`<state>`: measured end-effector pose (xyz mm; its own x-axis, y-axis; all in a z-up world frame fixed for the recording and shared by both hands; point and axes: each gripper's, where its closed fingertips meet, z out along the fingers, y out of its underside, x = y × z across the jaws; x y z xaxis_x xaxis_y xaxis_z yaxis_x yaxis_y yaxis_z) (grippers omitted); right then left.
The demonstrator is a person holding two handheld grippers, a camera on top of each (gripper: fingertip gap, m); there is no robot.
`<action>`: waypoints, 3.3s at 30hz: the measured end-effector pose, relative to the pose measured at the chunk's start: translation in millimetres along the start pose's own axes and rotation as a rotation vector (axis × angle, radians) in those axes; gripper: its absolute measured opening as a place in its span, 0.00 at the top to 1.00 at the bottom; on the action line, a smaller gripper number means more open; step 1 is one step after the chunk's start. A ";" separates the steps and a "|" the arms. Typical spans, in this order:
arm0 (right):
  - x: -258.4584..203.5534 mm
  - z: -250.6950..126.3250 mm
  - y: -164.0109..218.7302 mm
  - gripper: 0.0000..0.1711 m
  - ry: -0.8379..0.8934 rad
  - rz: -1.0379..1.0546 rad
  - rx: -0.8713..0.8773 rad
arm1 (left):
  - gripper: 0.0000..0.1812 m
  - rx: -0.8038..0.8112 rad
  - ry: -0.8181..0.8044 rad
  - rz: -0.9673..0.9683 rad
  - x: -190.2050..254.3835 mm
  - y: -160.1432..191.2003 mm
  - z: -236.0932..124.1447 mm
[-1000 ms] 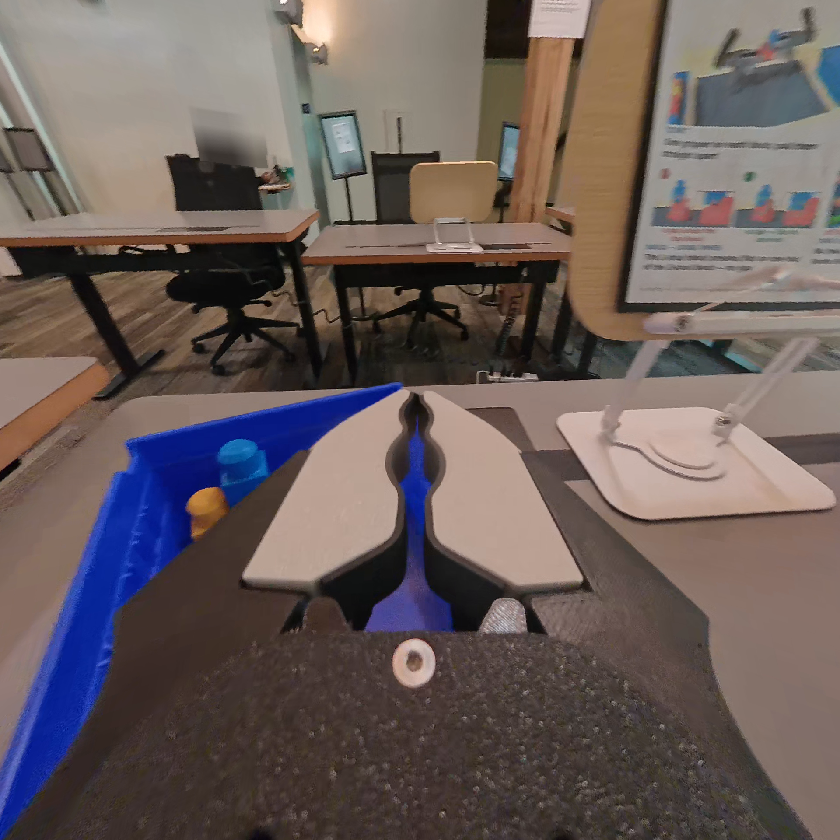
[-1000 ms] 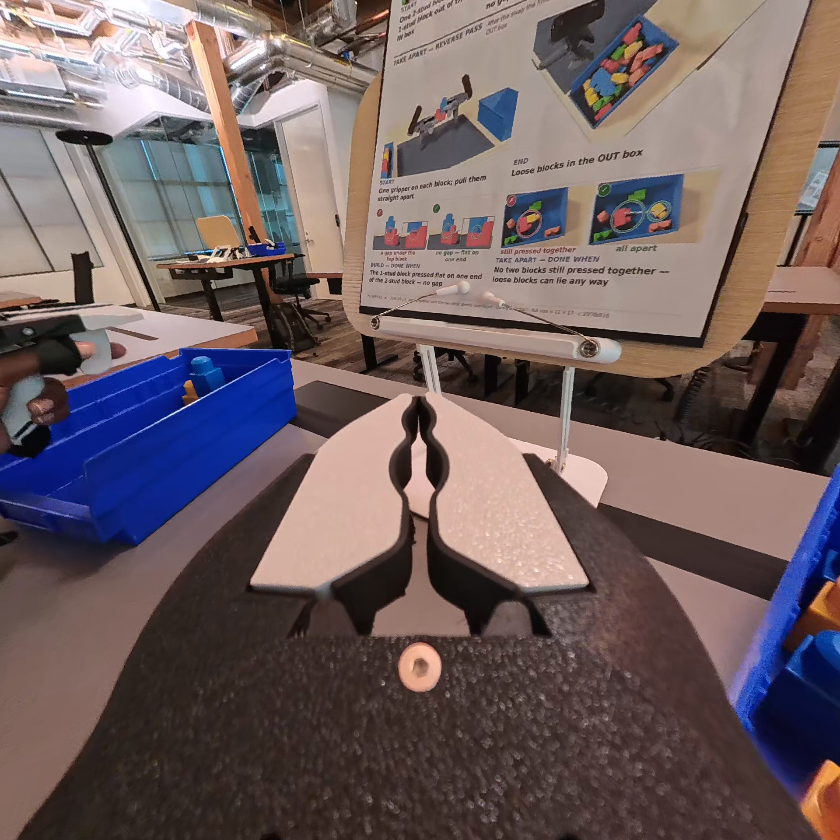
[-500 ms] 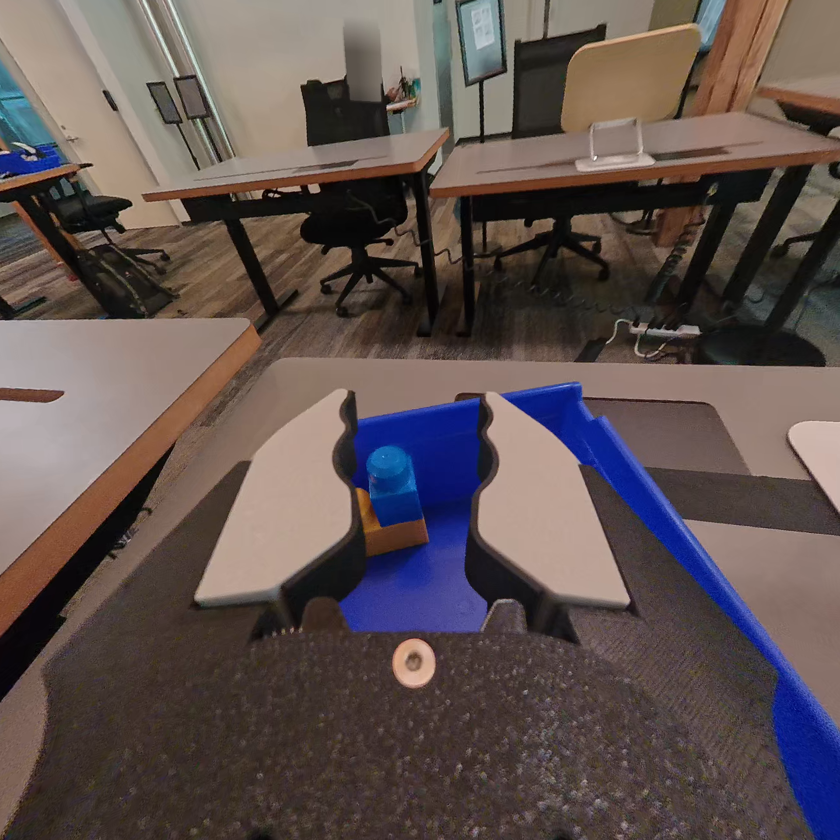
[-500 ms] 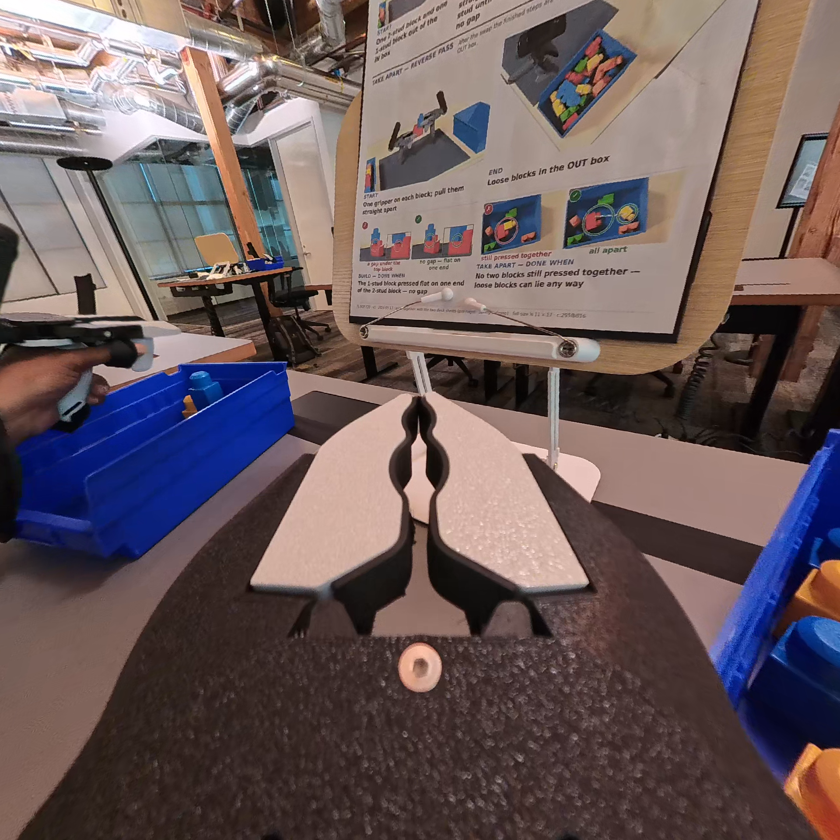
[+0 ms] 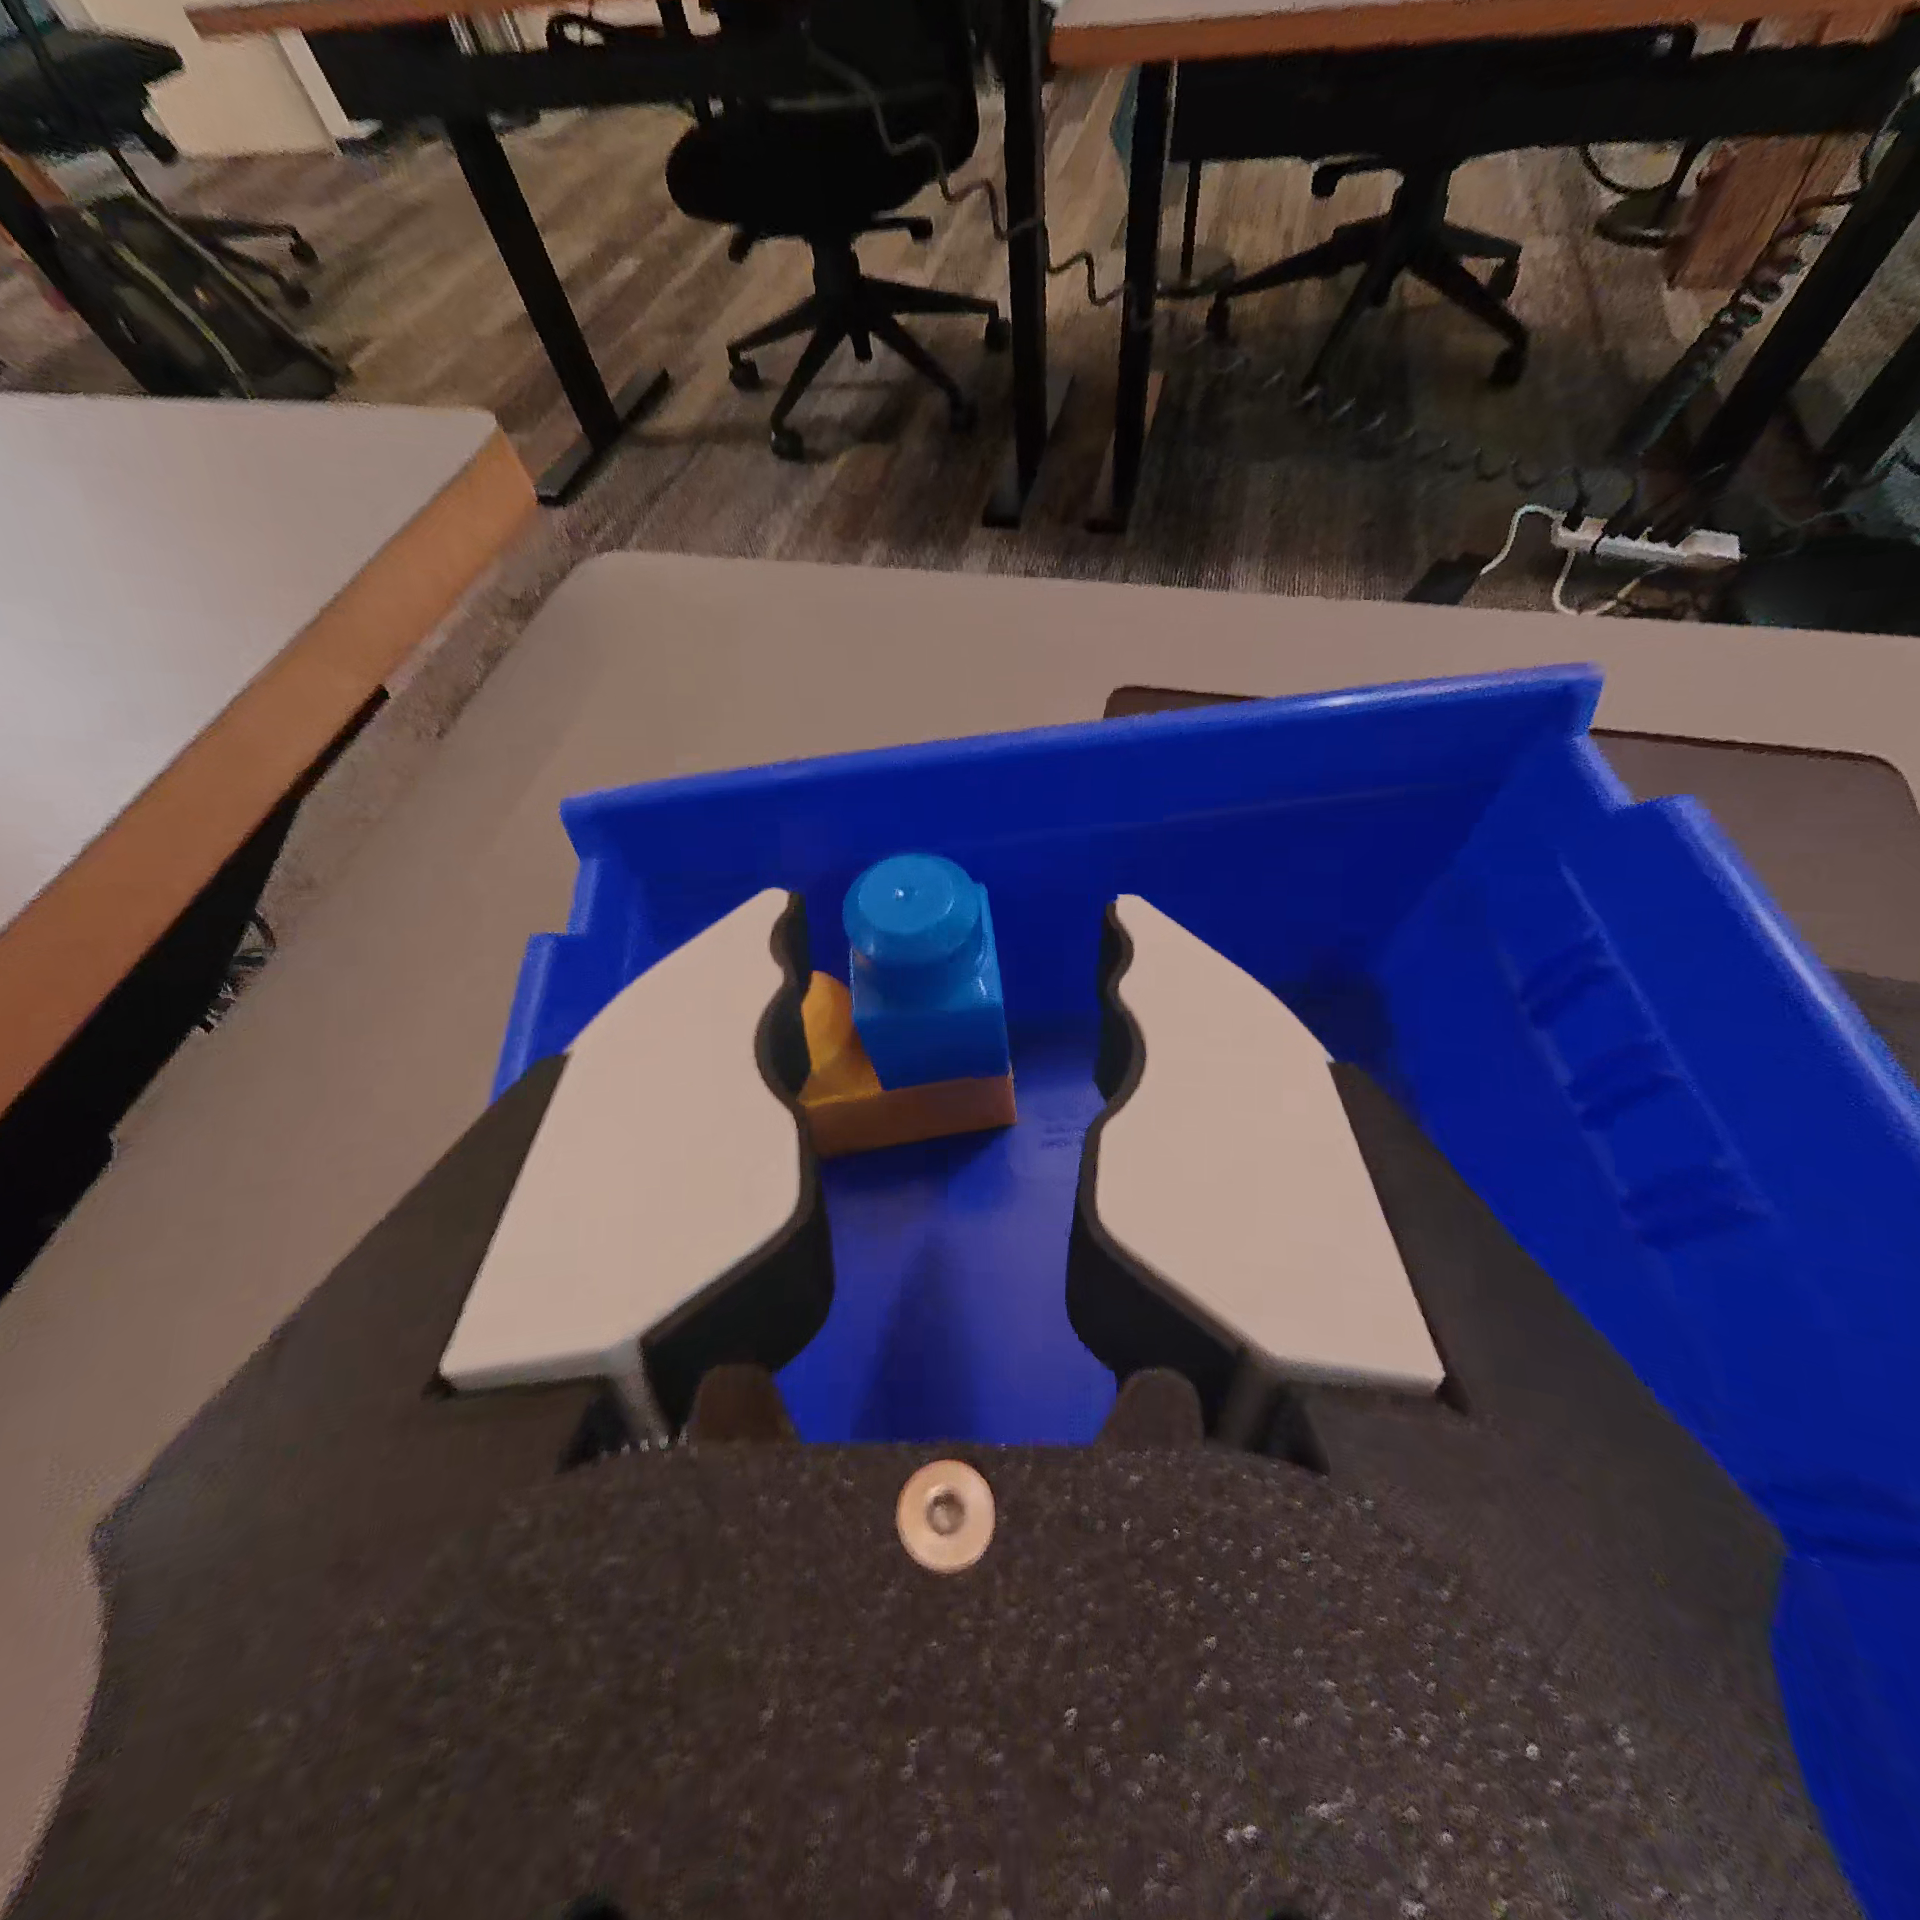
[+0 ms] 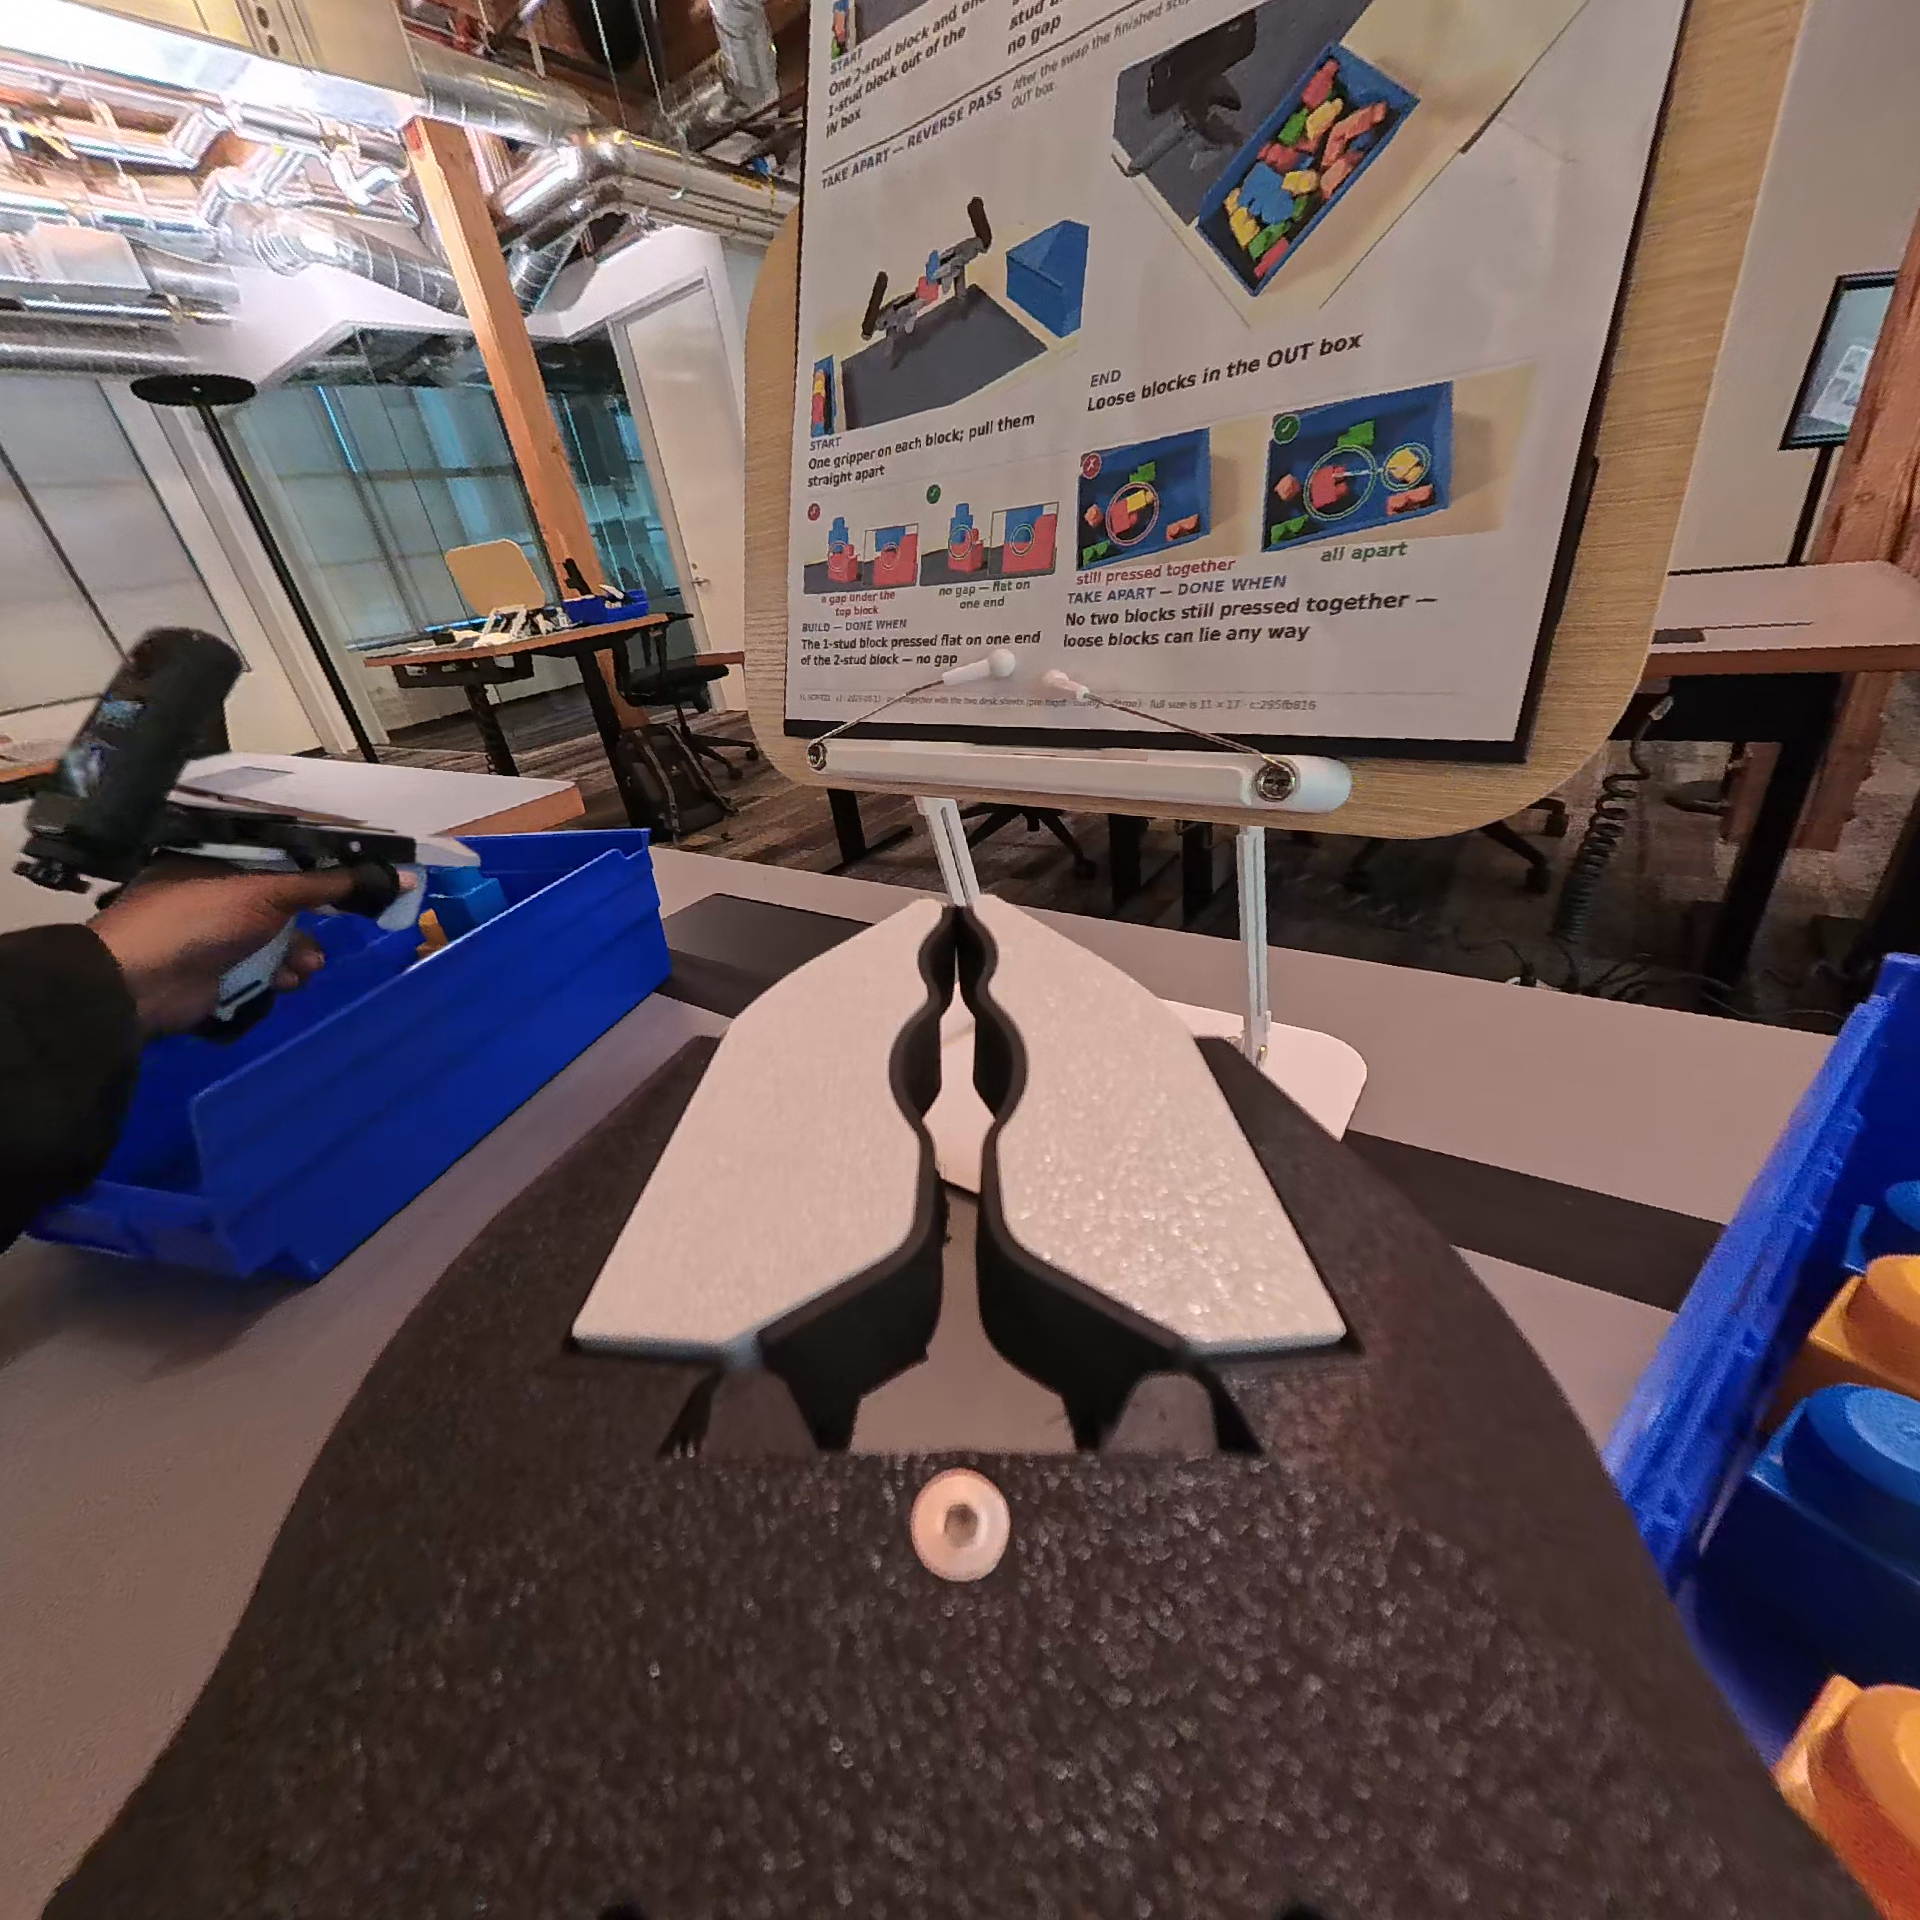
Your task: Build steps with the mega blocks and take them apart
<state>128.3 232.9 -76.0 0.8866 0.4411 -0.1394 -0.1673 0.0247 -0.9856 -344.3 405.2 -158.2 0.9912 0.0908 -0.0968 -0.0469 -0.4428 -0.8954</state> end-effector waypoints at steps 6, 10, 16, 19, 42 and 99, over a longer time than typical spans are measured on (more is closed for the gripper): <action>-1.1 0.9 1.1 1.00 -0.006 0.002 -0.003 | 0.74 -0.094 0.003 0.027 -0.2 20.7 15.1; -2.3 1.2 1.5 1.00 -0.009 -0.002 -0.006 | 0.76 -0.141 -0.013 0.049 -1.4 29.2 24.7; -3.3 1.5 1.6 1.00 -0.012 -0.013 -0.008 | 0.79 -0.172 -0.032 0.074 -7.0 33.3 33.1; -3.6 1.8 2.3 1.00 -0.017 -0.011 -0.008 | 0.79 -0.159 -0.022 0.068 -6.6 30.7 28.7; -101.5 -5.9 -36.4 0.95 -0.250 -0.345 0.038 | 0.79 0.379 1.291 -0.394 230.8 -101.3 -300.5; -50.4 -3.6 -33.2 0.76 0.065 -0.461 -0.017 | 0.80 0.204 0.757 0.148 282.0 15.2 -191.7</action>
<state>90.7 206.6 -36.5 0.8921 0.3299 0.3087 0.2575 0.1903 -0.9474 -41.7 253.1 -115.9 0.7846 -0.6191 0.0347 -0.1340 -0.2240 -0.9653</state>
